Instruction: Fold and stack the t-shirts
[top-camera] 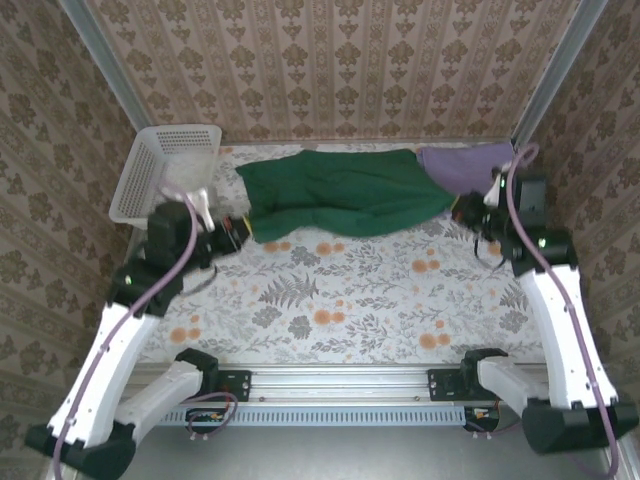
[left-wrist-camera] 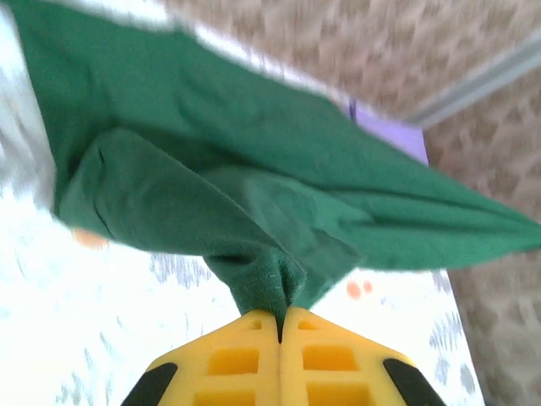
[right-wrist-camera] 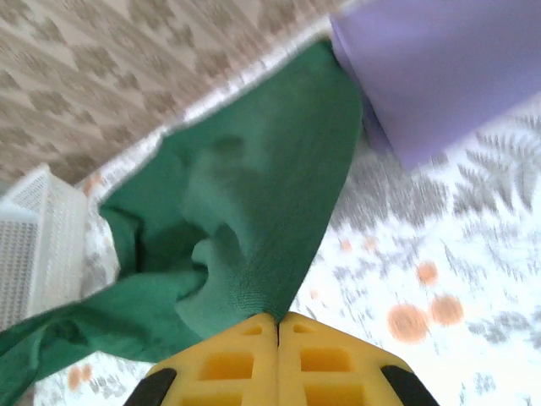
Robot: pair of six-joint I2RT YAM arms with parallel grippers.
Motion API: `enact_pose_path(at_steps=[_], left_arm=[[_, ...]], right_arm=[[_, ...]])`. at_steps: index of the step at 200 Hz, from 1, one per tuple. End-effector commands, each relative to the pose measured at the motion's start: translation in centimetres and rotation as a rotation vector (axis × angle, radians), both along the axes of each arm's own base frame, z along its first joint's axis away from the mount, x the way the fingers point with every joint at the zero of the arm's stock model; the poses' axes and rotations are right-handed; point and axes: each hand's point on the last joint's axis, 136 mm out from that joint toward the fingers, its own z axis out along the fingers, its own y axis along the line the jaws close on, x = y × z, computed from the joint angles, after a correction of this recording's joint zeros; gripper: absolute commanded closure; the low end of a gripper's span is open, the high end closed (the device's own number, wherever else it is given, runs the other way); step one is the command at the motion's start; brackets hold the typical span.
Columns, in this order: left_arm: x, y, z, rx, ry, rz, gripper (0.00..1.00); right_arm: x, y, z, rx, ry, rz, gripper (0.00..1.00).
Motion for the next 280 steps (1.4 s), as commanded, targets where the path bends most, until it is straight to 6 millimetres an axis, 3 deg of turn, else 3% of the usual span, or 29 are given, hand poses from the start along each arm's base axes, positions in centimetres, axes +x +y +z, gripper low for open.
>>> enact_pose_path(at_steps=[1,8,15,27,43,65,92,108,119,143,176,227,256,280], left_arm=[[-6.1,0.9,-7.8,0.005,0.249,-0.010,0.88],[-7.2,2.1,-9.6,0.017,0.279,0.034,0.77],[-8.0,3.6,-10.8,0.033,0.287,0.092,0.60],[-8.5,5.8,-11.9,0.052,0.263,0.183,0.57],[-7.9,7.2,-11.7,0.088,0.215,0.252,0.51],[-5.4,5.8,-11.5,0.167,0.226,0.221,0.45],[-0.4,3.4,-11.9,0.267,0.224,0.185,0.32],[3.2,3.0,-12.9,0.349,0.249,0.189,0.31],[6.0,3.9,-14.1,0.388,0.291,0.234,0.32],[11.2,4.4,-16.1,0.296,0.345,0.254,0.34],[16.5,1.7,-17.5,0.246,0.419,0.133,0.36],[20.1,0.9,-20.7,0.397,0.491,0.147,0.43],[21.1,-1.4,-21.8,0.419,0.500,0.100,0.39],[21.0,-2.8,-23.0,0.409,0.529,0.058,0.45]], right_arm=[[-4.8,0.2,-8.1,0.036,0.185,-0.006,1.00],[-5.9,0.1,-10.1,0.048,0.214,-0.025,1.00],[-6.8,-0.1,-12.2,0.060,0.245,-0.046,1.00],[-7.7,0.1,-14.8,0.099,0.278,-0.066,1.00],[-8.2,0.5,-17.3,0.154,0.319,-0.079,1.00],[-8.2,0.8,-18.5,0.197,0.336,-0.093,1.00],[-7.6,0.5,-18.5,0.193,0.304,-0.111,1.00],[-7.2,0.5,-18.7,0.197,0.287,-0.109,1.00],[-6.9,0.4,-18.6,0.190,0.276,-0.106,1.00],[-6.4,0.7,-18.6,0.204,0.269,-0.092,1.00],[-5.5,0.8,-18.1,0.207,0.235,-0.075,1.00],[-4.9,0.7,-18.1,0.198,0.222,-0.072,1.00],[-4.7,0.6,-18.2,0.194,0.224,-0.071,1.00],[-4.6,0.5,-18.3,0.191,0.226,-0.070,1.00]])
